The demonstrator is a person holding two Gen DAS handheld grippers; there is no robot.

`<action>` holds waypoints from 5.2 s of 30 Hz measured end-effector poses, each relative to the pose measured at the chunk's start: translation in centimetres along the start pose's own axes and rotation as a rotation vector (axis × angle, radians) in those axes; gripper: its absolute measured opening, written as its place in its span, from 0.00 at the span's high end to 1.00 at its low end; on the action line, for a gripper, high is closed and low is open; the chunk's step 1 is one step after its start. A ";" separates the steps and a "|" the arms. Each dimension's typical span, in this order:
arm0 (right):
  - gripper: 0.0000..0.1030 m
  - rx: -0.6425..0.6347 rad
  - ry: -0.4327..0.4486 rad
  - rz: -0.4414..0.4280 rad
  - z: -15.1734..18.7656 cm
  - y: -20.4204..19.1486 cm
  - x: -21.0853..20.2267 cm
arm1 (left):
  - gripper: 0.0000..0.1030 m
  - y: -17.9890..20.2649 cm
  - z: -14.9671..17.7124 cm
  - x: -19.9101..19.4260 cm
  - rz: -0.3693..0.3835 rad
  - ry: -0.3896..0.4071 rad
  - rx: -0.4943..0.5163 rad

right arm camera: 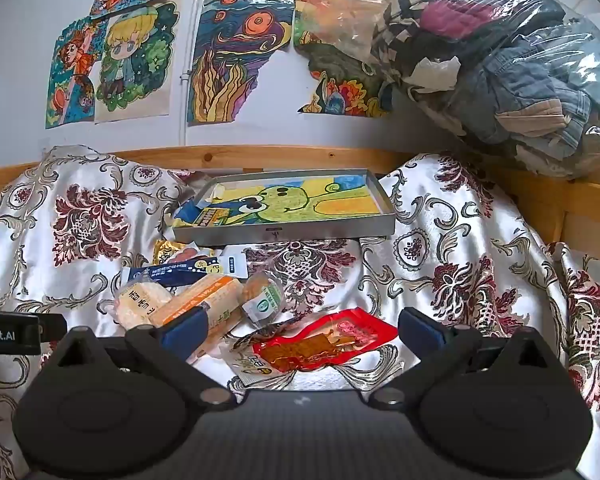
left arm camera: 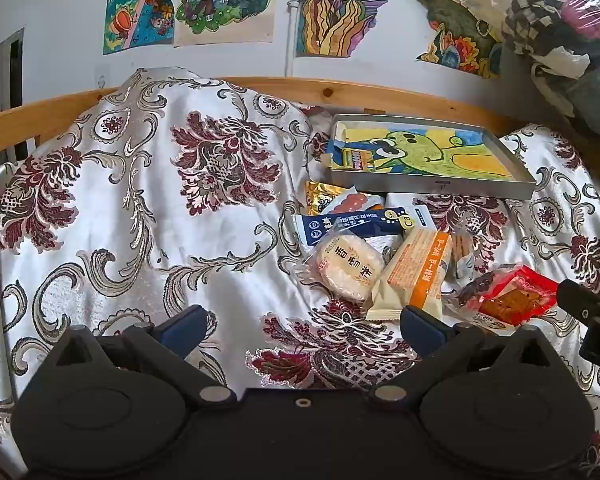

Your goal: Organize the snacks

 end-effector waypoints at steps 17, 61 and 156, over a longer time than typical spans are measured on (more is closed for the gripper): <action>0.00 0.002 0.000 0.000 0.0 0.0 -0.1 | 0.01 0.0 0.0 0.0 0.003 -0.002 0.002; 0.00 0.016 -0.081 -0.117 -0.4 -0.2 0.8 | 0.01 0.2 0.3 0.6 0.016 -0.037 -0.008; 0.38 0.426 -0.350 -0.723 1.0 8.1 14.9 | 0.43 11.2 -4.3 14.8 0.457 -0.247 0.329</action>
Point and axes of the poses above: each gripper's, at about its wrist camera, not at the fingertips, and x roughly the way its jaws point, y to its right, z to its underside, the point moved 3 cm from there along x, roughly the way its jaws point, and after that the axes turned 12 degrees about -z, right-handed, at the moved point
